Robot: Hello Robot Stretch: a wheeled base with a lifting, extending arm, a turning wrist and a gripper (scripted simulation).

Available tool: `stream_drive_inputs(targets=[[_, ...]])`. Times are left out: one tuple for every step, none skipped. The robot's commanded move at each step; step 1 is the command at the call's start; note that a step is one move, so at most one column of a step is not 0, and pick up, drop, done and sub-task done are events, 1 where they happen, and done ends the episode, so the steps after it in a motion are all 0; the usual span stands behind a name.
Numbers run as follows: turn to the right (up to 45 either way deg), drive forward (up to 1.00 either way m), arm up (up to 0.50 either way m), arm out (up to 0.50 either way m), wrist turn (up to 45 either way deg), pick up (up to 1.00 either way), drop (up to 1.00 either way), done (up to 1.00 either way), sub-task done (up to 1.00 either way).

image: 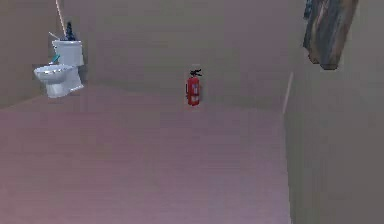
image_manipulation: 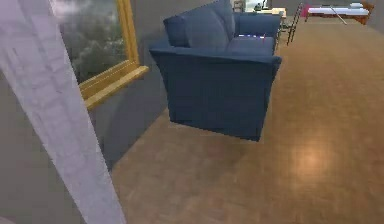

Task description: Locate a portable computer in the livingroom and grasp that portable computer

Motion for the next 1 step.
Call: stream_drive_inputs(targets=[[-45.0, 0.0, 0.0, 0.0, 0.0, 0.0, 0.0, 0.0, 0.0]])
